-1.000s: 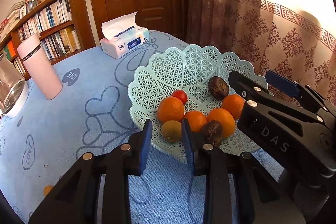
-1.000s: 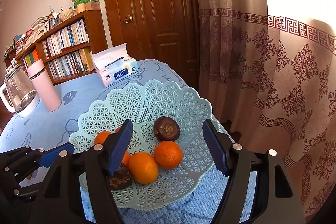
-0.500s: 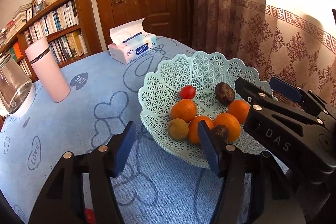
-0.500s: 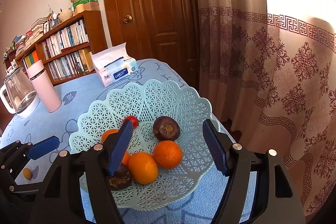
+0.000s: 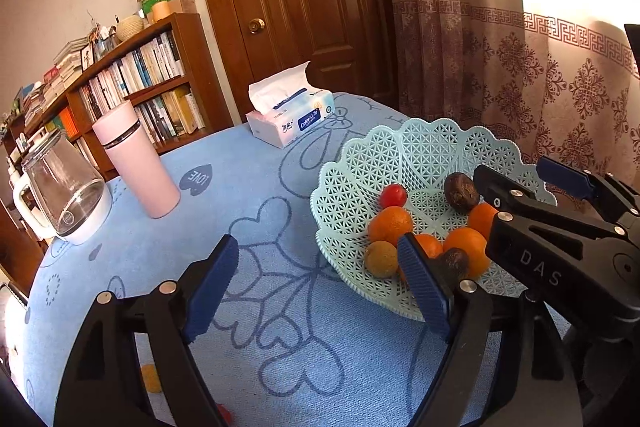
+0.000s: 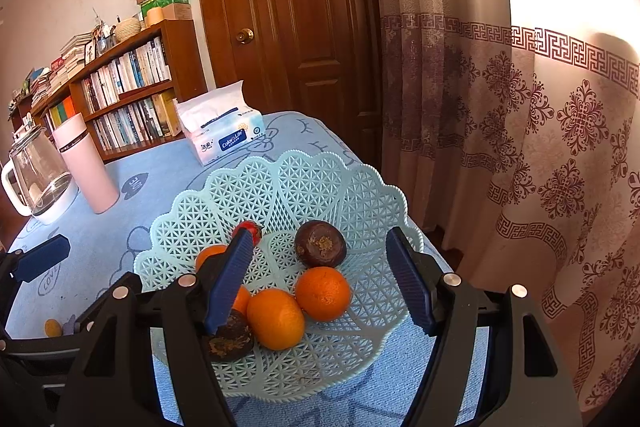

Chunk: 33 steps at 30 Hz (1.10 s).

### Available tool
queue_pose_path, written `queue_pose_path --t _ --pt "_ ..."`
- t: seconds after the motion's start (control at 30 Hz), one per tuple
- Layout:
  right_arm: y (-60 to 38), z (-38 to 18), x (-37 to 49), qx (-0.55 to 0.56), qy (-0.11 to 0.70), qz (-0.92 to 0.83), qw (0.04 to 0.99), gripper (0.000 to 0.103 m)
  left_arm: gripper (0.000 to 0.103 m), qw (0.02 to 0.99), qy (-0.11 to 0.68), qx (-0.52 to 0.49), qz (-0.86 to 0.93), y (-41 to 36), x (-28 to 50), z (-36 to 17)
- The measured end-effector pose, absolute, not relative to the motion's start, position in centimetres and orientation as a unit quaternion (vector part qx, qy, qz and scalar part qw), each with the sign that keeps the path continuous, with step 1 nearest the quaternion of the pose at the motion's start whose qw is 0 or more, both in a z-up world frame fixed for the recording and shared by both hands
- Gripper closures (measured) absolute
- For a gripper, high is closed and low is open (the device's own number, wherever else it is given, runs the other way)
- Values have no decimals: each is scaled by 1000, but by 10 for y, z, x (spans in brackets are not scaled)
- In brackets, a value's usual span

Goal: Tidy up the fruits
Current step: 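Withdraw the left tool from the basket back over the table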

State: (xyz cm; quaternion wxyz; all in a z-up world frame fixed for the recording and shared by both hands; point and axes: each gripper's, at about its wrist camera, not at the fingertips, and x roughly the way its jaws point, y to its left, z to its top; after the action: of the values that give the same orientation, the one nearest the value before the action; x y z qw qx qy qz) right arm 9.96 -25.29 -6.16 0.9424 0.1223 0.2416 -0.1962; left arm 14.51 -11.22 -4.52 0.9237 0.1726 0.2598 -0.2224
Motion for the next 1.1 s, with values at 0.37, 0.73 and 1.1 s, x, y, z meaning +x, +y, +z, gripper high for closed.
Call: queue_pose_path --t 0.37,0.73,1.1 --pt "-251 -60 98 122 235 -187 946 32 16 936 233 185 -190 -102 135 -38" --pt "-245 -56 96 119 218 -162 955 30 16 942 224 192 -161 -92 131 -34" --pt "-234 -54 94 112 208 -129 963 28 16 946 224 186 -140 -76 128 -32"
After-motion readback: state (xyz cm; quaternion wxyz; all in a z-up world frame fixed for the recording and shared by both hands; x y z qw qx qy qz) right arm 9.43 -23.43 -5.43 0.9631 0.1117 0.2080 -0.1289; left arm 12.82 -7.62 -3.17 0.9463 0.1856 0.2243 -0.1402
